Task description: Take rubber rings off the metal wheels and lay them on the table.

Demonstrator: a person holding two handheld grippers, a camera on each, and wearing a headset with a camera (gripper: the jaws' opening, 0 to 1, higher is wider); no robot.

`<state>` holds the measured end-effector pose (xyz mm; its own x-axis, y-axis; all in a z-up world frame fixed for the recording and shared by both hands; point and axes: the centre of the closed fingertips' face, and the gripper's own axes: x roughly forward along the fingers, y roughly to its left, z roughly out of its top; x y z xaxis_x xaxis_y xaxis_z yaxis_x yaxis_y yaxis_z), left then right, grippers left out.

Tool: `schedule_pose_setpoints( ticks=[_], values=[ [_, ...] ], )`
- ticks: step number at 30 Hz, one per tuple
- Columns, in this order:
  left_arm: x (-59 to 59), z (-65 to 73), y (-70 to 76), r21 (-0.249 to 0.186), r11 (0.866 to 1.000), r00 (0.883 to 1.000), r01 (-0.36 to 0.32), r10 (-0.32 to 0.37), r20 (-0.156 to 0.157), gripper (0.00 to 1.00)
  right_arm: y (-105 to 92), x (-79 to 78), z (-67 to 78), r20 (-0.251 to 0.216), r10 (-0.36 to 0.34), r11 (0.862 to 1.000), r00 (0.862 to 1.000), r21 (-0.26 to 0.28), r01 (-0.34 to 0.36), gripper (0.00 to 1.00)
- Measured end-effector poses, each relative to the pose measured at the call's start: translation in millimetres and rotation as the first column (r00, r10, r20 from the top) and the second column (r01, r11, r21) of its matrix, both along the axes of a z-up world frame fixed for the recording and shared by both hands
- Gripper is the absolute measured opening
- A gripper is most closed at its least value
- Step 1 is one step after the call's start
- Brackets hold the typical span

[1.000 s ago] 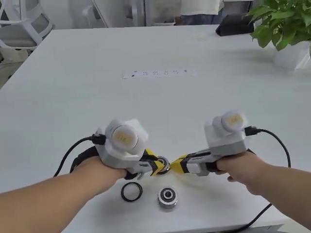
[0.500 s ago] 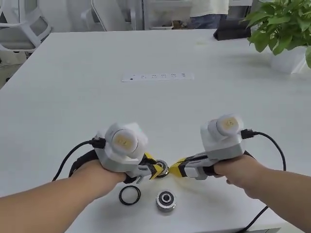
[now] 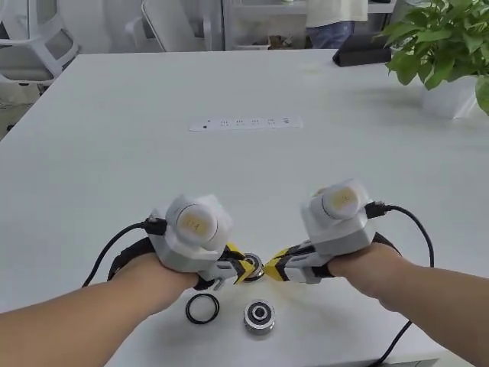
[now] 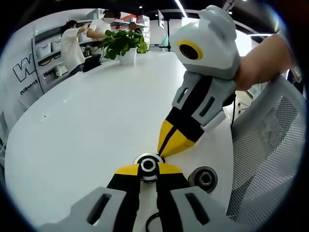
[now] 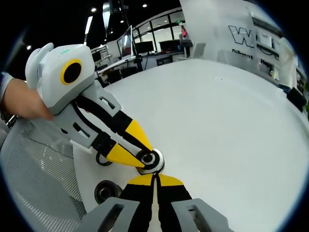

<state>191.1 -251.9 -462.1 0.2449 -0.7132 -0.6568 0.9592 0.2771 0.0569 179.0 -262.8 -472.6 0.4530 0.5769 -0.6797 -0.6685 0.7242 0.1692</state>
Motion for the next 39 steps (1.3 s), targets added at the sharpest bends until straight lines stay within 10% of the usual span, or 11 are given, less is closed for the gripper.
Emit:
schedule_pose_setpoints(
  ticks=[9, 24, 39],
  values=[
    [-0.5, 0.4, 0.5, -0.003, 1.0, 1.0, -0.011, 0.011, -0.001, 0.06, -2.9, 0.9, 1.5, -0.052, -0.06, 0.996, 0.997, 0.063, 0.063, 0.0],
    [0.0, 0.5, 0.6, -0.002, 1.0, 1.0, -0.027, 0.027, 0.002, 0.06, -3.8, 10.5, 7.3, -0.171, -0.192, 0.944, 0.966, 0.235, 0.229, 0.0],
    [0.6, 0.2, 1.1, 0.001, 0.999, 0.999, -0.043, 0.043, -0.001, 0.06, 8.7, 6.9, 17.1, -0.119, -0.143, 0.946, 0.983, 0.277, 0.171, 0.0]
  ],
)
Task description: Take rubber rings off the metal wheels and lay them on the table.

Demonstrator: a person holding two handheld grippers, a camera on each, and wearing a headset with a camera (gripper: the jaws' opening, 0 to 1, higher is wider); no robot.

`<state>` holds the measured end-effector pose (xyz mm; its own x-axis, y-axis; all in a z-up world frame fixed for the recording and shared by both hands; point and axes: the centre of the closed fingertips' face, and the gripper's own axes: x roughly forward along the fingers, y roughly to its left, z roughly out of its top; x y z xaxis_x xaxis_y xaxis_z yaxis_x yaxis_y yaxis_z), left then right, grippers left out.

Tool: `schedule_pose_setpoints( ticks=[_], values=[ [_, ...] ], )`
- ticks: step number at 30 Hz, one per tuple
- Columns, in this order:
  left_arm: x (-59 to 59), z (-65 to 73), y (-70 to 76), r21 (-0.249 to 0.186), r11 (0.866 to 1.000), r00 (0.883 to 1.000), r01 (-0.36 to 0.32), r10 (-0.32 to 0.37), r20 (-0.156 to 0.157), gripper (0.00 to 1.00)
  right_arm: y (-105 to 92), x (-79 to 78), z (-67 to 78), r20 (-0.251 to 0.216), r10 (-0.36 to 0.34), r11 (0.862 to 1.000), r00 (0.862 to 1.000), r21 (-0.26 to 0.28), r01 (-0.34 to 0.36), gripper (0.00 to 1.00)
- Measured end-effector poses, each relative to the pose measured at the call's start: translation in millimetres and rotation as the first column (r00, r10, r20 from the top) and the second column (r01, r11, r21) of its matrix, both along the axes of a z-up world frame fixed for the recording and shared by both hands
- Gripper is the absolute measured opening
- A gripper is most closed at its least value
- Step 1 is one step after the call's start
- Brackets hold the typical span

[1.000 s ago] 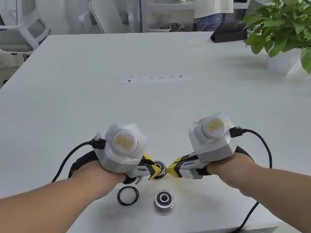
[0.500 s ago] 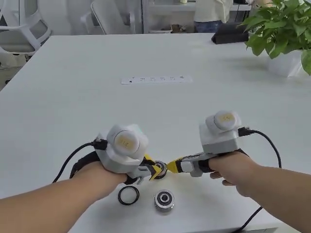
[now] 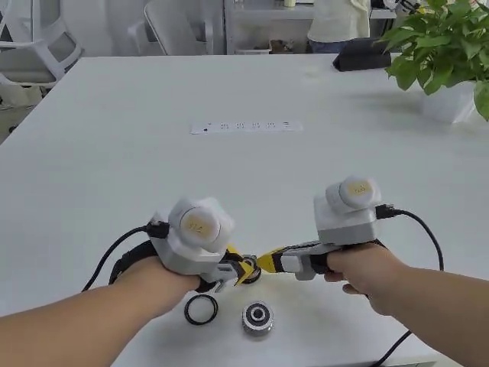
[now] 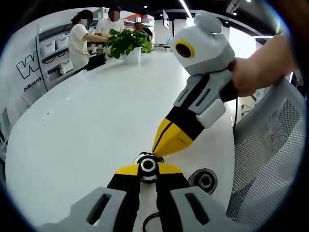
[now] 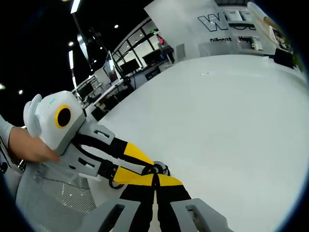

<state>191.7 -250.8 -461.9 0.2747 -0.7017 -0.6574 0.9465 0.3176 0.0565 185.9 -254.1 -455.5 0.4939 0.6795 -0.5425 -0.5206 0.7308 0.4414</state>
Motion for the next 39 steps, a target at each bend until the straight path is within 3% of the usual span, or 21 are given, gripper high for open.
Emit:
schedule_pose_setpoints(
  ticks=[2, 4, 5, 6, 7, 19, 24, 26, 31, 39],
  values=[
    [0.1, 0.0, 0.0, 0.001, 1.0, 1.0, 0.0, 0.0, 0.0, 0.06, 2.7, -0.5, 1.0, 0.005, 0.011, 1.0, 1.0, 0.005, -0.011, 0.0],
    [0.3, -0.1, 0.1, 0.001, 1.0, 1.0, 0.0, 0.0, 0.0, 0.06, 12.0, 0.1, 10.7, 0.025, 0.021, 0.998, 0.999, 0.065, -0.023, 0.0],
    [0.5, 0.0, 0.1, 0.0, 1.0, 1.0, -0.001, 0.001, -0.001, 0.06, 16.0, -7.1, 9.7, -0.004, 0.06, 0.997, 0.998, 0.057, -0.06, 0.0],
    [0.6, -0.7, 0.1, 0.003, 1.0, 1.0, -0.001, 0.001, -0.003, 0.06, 17.2, -1.9, 16.7, 0.079, 0.072, 0.996, 0.994, 0.051, -0.076, 0.0],
    [1.6, -1.0, -0.8, 0.002, 1.0, 1.0, 0.0, 0.0, -0.002, 0.06, 19.2, -2.7, 17.9, 0.036, 0.044, 0.996, 0.998, 0.071, -0.047, 0.0],
    [1.7, -0.1, -1.0, -0.007, 1.0, 1.0, 0.003, -0.003, -0.003, 0.07, 4.0, -1.7, 5.3, 0.005, 0.02, 0.999, 1.0, 0.034, -0.02, 0.0],
    [1.0, 1.5, -2.5, 0.015, 0.999, 0.998, 0.051, -0.052, 0.046, 0.07, 7.3, -2.2, 6.4, 0.002, 0.027, 0.999, 1.0, 0.035, -0.027, 0.0],
    [1.3, 2.9, -2.3, 0.017, 0.999, 0.998, 0.05, -0.051, 0.038, 0.08, 7.4, -1.4, 7.6, 0.007, 0.028, 0.999, 1.0, 0.036, -0.028, 0.0],
    [3.1, 13.2, -1.8, -0.024, 0.999, 0.999, 0.032, -0.032, 0.021, 0.08, 5.5, 1.7, 13.2, 0.019, 0.012, 0.998, 1.0, 0.065, -0.013, 0.0],
    [-3.2, 30.2, 1.9, -0.091, 0.996, 1.0, 0.019, -0.02, -0.018, 0.12, 5.0, 1.1, 20.7, 0.025, -0.001, 0.995, 1.0, 0.095, -0.002, 0.0]
  ],
)
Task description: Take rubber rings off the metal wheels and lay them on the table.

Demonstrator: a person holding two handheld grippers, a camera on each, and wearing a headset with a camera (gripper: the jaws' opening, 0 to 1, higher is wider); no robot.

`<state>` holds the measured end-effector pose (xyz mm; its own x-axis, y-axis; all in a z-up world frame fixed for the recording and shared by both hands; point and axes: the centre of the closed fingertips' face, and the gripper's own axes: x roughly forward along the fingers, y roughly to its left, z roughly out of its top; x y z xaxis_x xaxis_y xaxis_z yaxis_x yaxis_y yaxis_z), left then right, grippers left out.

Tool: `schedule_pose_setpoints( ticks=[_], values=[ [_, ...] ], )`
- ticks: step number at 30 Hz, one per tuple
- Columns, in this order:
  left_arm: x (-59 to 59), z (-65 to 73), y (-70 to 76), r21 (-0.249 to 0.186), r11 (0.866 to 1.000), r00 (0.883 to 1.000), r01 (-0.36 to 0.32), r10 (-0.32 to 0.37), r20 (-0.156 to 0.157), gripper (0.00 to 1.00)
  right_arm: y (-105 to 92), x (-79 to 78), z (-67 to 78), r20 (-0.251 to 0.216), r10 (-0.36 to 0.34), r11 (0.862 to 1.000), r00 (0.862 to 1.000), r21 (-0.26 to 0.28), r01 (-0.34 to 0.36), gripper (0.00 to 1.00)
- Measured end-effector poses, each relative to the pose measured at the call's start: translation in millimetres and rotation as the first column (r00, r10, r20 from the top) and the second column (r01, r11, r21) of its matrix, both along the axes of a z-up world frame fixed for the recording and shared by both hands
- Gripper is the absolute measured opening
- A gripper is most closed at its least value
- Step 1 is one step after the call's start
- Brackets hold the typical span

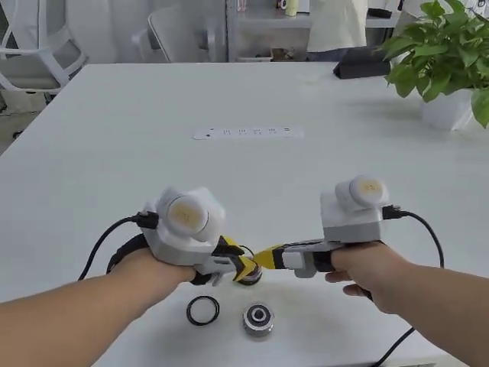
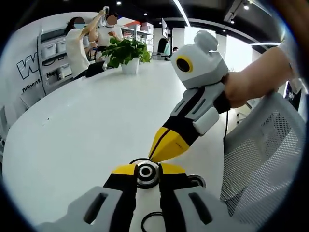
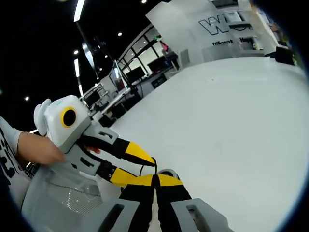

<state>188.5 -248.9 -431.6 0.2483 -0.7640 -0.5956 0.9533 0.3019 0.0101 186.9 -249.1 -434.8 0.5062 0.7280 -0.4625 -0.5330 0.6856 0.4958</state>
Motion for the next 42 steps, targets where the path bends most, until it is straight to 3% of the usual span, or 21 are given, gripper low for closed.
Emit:
schedule_pose_setpoints(
  ticks=[10, 23, 30, 42],
  values=[
    [-7.0, 22.1, 6.3, -0.066, 0.998, 1.0, -0.012, 0.011, -0.014, 0.2, 3.0, -2.9, 15.3, 0.017, -0.004, 0.999, 1.0, 0.046, 0.003, 0.0],
    [-13.4, 53.2, 22.0, -0.139, 0.99, 0.999, -0.033, 0.032, -0.009, 0.31, 9.0, -8.8, 32.8, 0.045, -0.005, 0.997, 0.999, 0.078, 0.001, 0.0],
    [-17.5, 63.6, 33.6, -0.162, 0.986, 0.999, -0.041, 0.039, -0.014, 0.38, 20.4, -17.3, 40.8, 0.054, 0.016, 0.996, 0.998, 0.089, -0.021, 0.0],
    [-20.0, 76.6, 56.1, -0.189, 0.98, 0.998, -0.065, 0.065, -0.007, 0.4, 34.6, -23.8, 52.0, 0.064, 0.053, 0.99, 0.997, 0.124, -0.061, 0.0]
  ],
)
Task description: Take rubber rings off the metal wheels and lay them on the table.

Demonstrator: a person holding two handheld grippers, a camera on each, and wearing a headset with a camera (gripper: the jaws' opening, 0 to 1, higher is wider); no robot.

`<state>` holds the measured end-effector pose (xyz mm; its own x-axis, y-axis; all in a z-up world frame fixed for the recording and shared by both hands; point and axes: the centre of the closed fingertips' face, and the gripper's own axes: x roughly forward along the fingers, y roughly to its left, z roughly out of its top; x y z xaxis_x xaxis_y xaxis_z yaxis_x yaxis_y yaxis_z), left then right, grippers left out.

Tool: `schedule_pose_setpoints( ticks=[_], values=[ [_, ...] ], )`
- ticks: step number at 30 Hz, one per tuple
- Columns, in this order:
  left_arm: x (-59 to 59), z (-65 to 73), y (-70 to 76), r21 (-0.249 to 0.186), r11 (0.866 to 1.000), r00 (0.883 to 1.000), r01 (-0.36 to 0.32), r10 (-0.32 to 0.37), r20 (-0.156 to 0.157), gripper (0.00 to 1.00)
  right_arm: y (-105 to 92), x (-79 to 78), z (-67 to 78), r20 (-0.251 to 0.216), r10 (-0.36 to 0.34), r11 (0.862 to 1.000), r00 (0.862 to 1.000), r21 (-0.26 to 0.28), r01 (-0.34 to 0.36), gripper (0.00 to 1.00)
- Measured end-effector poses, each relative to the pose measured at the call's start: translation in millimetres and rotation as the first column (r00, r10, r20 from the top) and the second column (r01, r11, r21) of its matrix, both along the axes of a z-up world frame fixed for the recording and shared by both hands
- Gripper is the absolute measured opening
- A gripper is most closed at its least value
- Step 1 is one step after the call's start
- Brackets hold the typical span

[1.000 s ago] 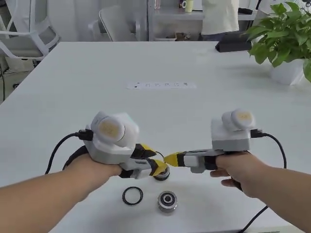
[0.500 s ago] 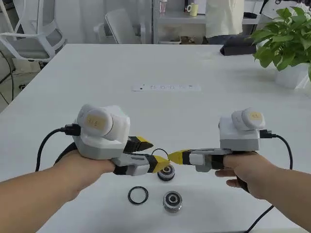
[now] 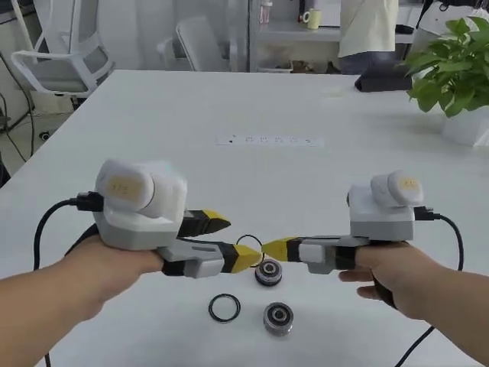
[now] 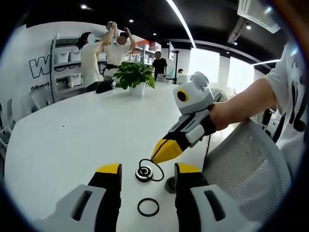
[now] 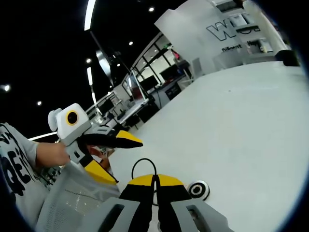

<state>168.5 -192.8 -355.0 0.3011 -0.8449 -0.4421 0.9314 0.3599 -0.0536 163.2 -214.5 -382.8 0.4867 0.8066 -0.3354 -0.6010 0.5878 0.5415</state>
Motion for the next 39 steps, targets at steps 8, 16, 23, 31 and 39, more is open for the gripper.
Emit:
schedule_pose_setpoints(
  ticks=[8, 16, 23, 31, 39],
  values=[
    [-2.9, 3.5, 19.0, -0.002, 1.0, 1.0, -0.015, 0.015, 0.003, 0.44, 7.9, -3.4, 2.5, 0.0, 0.019, 1.0, 1.0, 0.002, -0.019, 0.0],
    [-7.7, 6.0, 30.8, -0.015, 0.999, 0.999, -0.036, 0.036, -0.003, 0.48, 14.1, -3.0, 1.6, -0.001, 0.034, 0.999, 0.999, -0.003, -0.034, 0.0],
    [-12.8, 3.0, 40.8, -0.006, 0.999, 0.999, -0.045, 0.045, -0.004, 0.51, 16.9, -1.5, -3.5, -0.004, 0.056, 0.998, 0.998, -0.016, -0.056, 0.0],
    [-16.0, -2.6, 51.7, 0.005, 0.998, 0.998, -0.06, 0.06, -0.013, 0.55, 18.4, 1.3, -14.6, -0.014, 0.079, 0.996, 0.997, -0.039, -0.08, 0.0],
    [-17.4, -9.2, 61.3, 0.016, 0.998, 0.998, -0.063, 0.063, -0.019, 0.59, 20.9, 0.3, -29.6, -0.034, 0.109, 0.99, 0.993, -0.086, -0.112, 0.0]
  ],
)
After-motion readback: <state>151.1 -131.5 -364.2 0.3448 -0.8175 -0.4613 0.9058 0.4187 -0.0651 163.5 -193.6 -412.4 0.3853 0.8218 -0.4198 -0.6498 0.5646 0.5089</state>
